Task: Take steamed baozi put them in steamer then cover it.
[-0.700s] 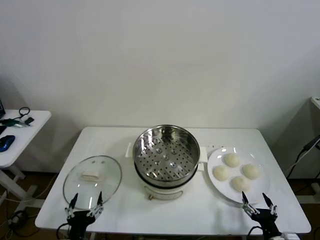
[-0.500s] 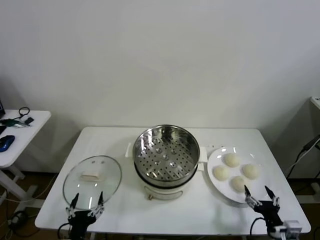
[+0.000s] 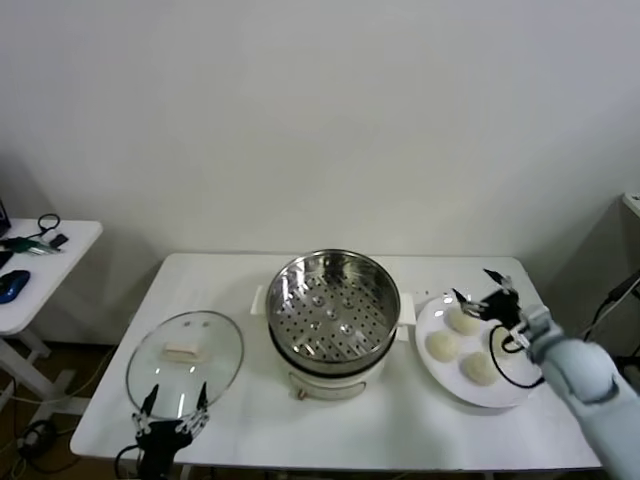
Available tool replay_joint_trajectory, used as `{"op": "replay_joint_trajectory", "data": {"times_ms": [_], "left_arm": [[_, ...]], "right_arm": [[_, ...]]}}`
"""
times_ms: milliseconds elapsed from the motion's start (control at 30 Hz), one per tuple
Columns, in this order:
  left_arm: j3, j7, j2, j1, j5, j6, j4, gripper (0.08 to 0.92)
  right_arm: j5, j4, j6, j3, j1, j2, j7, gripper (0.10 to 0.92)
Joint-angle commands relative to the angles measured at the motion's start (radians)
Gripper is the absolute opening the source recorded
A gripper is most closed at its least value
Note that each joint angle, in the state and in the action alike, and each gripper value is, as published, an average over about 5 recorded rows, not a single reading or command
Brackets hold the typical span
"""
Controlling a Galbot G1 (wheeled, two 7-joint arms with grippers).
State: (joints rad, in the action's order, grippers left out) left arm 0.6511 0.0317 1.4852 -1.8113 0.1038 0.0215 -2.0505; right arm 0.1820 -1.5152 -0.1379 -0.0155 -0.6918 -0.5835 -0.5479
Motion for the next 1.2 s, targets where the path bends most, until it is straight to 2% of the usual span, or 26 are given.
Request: {"op": "replay_joint_trajectory", "data": {"times_ms": [33,200,333,500,867,1200], "left_arm": [[0.0,-0.002,0.004,0.001,-0.004,0.003,0.009,0.823],[-0.008,-0.004,0.007,0.004,-0.015,0.004,0.017,0.823],[-0.01,-0.009,0.009,0.001,-0.02,0.005,0.014,0.823],[-0.011,-0.015,0.011,-0.01,-0.026,0.008,0.009,0.823],[-0.006,-0.019,0.03,-0.012,-0.041,0.01,0.015,0.823],[-0.002,-0.019,0.04,-0.023,-0.053,0.015,0.012,0.823]], "right_arm": [[-0.218,0.312,0.267,0.803,0.829,0.25,-0.68,0.823],[-0.148,0.404,0.28,1.036,1.024,0.184,-0.762,0.823],[-0.063,0.47,0.215,1.111,1.03,0.095,-0.724,0.823],[-0.027,0.58,0.155,1.102,0.966,-0.033,-0.645,0.823],[-0.078,0.792,0.136,1.03,0.864,-0.288,-0.557,0.823],[-0.155,0.848,0.135,1.015,0.82,-0.352,-0.574,0.823]]}}
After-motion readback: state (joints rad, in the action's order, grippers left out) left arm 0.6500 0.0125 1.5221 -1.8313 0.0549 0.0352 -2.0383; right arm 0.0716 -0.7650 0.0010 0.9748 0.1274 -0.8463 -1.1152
